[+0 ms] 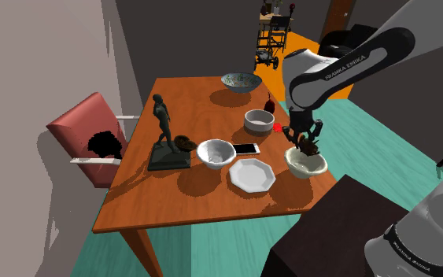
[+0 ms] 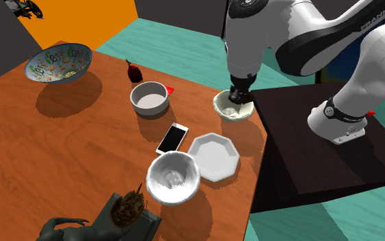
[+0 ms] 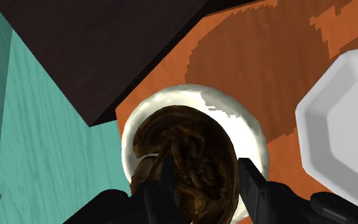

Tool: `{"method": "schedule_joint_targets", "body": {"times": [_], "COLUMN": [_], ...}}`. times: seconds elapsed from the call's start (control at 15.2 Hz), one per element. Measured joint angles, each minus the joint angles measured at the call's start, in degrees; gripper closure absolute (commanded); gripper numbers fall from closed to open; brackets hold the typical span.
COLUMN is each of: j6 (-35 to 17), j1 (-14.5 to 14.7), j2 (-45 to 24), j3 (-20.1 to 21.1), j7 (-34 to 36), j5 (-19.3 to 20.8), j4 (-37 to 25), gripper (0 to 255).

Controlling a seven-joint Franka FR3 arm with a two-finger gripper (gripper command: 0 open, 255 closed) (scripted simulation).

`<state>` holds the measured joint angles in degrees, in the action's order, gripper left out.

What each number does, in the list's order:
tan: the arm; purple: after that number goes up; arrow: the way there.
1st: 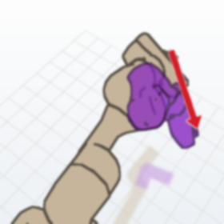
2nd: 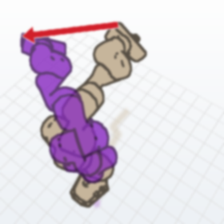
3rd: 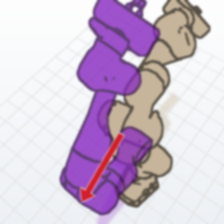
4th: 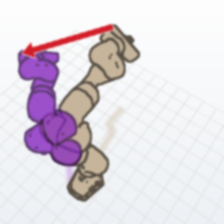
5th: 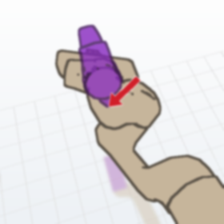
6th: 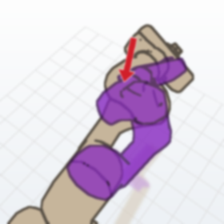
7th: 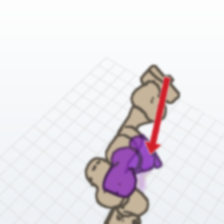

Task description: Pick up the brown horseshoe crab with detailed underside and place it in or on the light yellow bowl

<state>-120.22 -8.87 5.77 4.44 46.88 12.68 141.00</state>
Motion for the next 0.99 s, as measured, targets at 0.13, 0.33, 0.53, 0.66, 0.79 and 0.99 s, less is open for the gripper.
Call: {"method": "schedule_joint_targets", "body": {"times": [0.13,0.33,0.53,0.66,0.79,0.99], "j6": [-1.51,-3.96,-6.18,-7.6,-7.99,-8.17], "j1": [-0.11,-0.19,-0.26,-0.32,-0.34,-0.35], "j2": [-1.05,-2.81,-4.73,-6.01,-6.2,-6.33], "j3": [-0.06,-0.09,-0.12,-0.17,-0.19,-0.2], "j7": [0.34,1.07,1.82,2.28,2.38,2.43], "j5": [0.36,0.92,1.52,1.95,2.05,2.1], "j4": [0.49,1.26,1.64,1.85,2.04,2.08], "gripper": [255,255,255,255,255,255]}}
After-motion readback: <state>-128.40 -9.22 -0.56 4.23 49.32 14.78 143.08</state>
